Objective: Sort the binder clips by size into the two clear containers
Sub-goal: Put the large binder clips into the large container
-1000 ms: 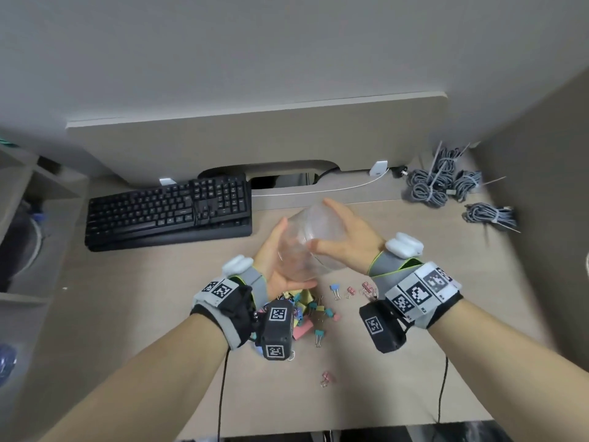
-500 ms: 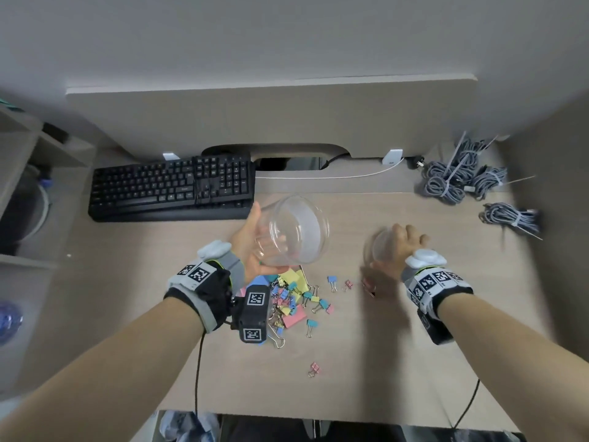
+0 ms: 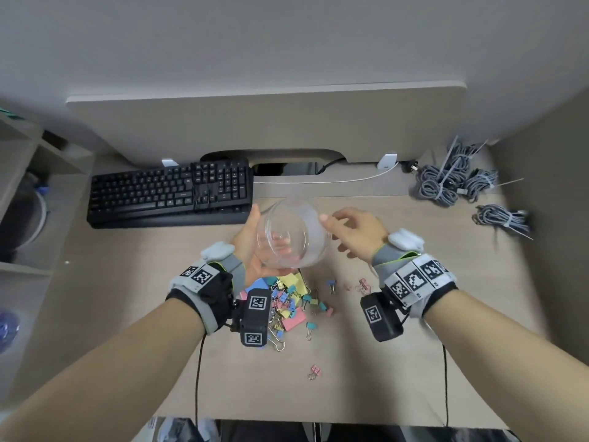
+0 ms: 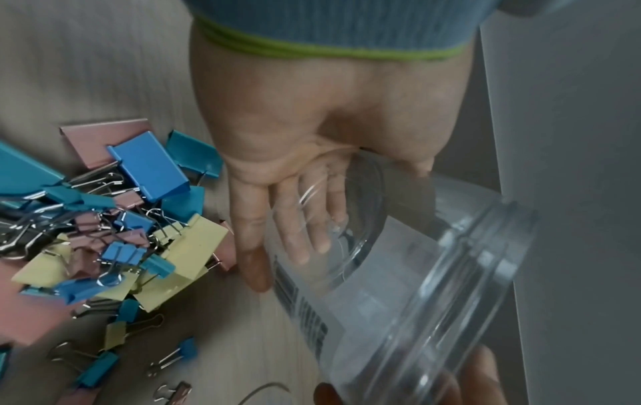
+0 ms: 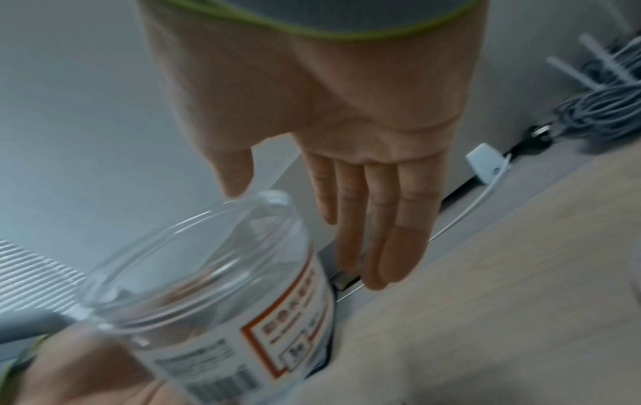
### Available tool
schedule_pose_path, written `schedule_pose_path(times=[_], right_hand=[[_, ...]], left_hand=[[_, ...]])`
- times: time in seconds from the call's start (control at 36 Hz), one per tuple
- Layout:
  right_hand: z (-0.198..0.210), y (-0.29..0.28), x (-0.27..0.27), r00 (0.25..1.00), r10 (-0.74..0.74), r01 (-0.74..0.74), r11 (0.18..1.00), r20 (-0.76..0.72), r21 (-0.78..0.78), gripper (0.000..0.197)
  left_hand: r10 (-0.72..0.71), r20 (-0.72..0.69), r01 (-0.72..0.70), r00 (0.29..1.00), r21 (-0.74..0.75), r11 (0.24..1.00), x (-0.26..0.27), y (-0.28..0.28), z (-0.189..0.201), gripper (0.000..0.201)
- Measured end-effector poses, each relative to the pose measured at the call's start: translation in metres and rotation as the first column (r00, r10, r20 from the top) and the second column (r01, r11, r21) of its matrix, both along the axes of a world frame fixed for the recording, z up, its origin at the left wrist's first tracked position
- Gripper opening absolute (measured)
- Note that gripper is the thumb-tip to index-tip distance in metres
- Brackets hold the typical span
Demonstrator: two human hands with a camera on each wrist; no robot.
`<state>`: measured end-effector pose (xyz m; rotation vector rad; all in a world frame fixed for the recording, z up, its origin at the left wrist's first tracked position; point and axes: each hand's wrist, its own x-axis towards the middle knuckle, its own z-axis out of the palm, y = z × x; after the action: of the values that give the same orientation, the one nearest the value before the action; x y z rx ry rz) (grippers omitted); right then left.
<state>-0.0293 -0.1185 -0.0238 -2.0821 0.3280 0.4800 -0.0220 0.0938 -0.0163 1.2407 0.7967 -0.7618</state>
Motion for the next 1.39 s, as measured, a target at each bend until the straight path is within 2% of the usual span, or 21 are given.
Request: schedule_pose_path(times=[0.08,0.17,0.28,0.36,0.42,0.47,0.56,0.61,0.67,0.75,0.83,1.06,1.25,1.39], right_hand=[[0.013,0.019,-0.008,0.998,0.052,-0.054,0.996,0.044,0.068,0.009],[0.008,0.022,-0.01,0.997,0.064,-0.064,0.998,0.044,0.007,0.021],[0.001,0.024,-0.016,0.999,0.03,-0.03,0.998,0.013,-0.049,0.021],[-0.001,0.029,-0.019,0.999,0.046,-0.046,0.996,-0.006,-0.078,0.017],[0.0,0.033,-0.021,0.998,0.069,-0.069,0.994,-0.001,-0.086,0.017],[0.0,0.036,-0.022,0.997,0.075,-0.074,0.995,0.015,-0.068,0.018],[0.001,0.04,-0.021,1.0,0.015,-0.014,1.0,0.011,-0.027,0.034],[-0.004,0.039,-0.019,0.998,-0.061,0.061,0.997,0.002,-0.04,0.043],[-0.018,0.033,-0.019,0.998,-0.066,0.067,0.98,0.014,-0.189,0.042],[-0.045,0.015,-0.033,0.993,0.013,-0.072,0.864,-0.122,-0.497,0.037],[-0.076,0.006,-0.047,0.953,0.052,-0.234,0.755,-0.299,-0.612,0.055],[-0.113,0.035,-0.066,0.92,0.116,-0.351,0.666,-0.374,-0.658,0.068],[-0.121,0.055,-0.076,0.906,0.241,-0.417,0.66,-0.349,-0.625,0.046],[-0.127,0.059,-0.078,0.894,0.27,-0.438,0.698,-0.358,-0.566,0.058]], left_hand=[[-0.022,-0.013,0.021,1.0,-0.023,1.0,-0.004,0.003,-0.001,0.085],[-0.043,-0.006,0.043,0.999,0.01,0.999,-0.007,0.01,-0.003,0.09],[-0.134,0.106,0.121,0.985,0.124,0.985,-0.011,0.027,-0.005,0.092],[-0.242,0.146,0.226,0.959,0.118,0.967,-0.016,0.038,-0.005,0.096],[-0.336,0.16,0.318,0.928,0.126,0.94,-0.02,0.042,-0.005,0.093],[-0.377,0.158,0.355,0.913,0.147,0.923,-0.022,0.044,-0.009,0.079],[-0.318,0.182,0.284,0.93,0.188,0.94,-0.022,0.051,-0.017,0.053],[-0.295,0.199,0.256,0.935,0.197,0.946,-0.021,0.059,-0.022,0.059],[-0.286,0.21,0.242,0.935,0.214,0.946,-0.02,0.068,-0.026,0.063],[-0.251,0.23,0.195,0.94,0.241,0.951,-0.018,0.08,-0.03,0.055],[-0.223,0.238,0.157,0.945,0.269,0.95,-0.019,0.094,-0.031,0.056],[-0.227,0.202,0.162,0.953,0.297,0.941,-0.022,0.117,-0.038,0.059],[-0.241,0.187,0.178,0.952,0.302,0.937,-0.027,0.117,-0.038,0.054],[-0.239,0.178,0.179,0.955,0.296,0.938,-0.034,0.112,-0.036,0.053]])
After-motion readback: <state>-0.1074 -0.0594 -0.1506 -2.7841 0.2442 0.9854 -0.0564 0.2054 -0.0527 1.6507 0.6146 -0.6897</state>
